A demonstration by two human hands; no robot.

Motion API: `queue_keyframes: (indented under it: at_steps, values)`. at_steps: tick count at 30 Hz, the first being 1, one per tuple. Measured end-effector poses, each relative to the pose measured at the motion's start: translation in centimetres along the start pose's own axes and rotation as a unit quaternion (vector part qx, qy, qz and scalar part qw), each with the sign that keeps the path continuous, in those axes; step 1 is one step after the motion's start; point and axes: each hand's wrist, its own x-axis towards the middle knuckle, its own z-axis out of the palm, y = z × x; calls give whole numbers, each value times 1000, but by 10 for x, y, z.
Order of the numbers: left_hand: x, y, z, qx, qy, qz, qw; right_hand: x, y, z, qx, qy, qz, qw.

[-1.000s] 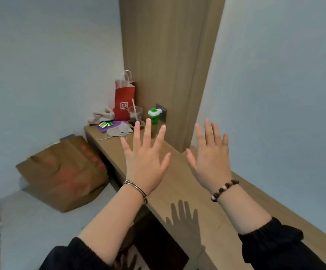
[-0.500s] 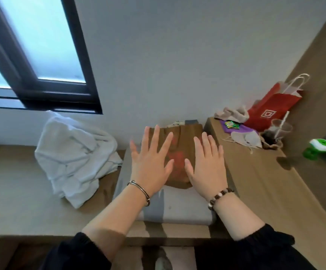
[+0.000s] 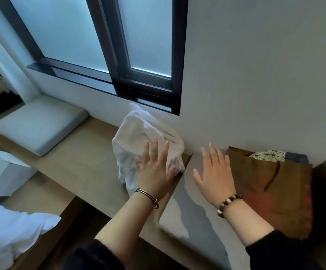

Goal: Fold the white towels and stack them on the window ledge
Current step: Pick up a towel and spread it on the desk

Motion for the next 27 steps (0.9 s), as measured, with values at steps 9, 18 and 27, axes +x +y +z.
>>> queue_keyframes:
  at_steps: [9, 18, 27]
  values:
    - [100, -115, 23, -14, -42, -27, 999, 107, -71, 54, 25, -42, 6, 999]
    - [255, -231, 43, -46, -112, 9, 993, 216, -161, 126, 118, -81, 146, 979]
    - [335, -254, 91, -60, -192, 82, 976, 265, -188, 148, 144, -74, 172, 972]
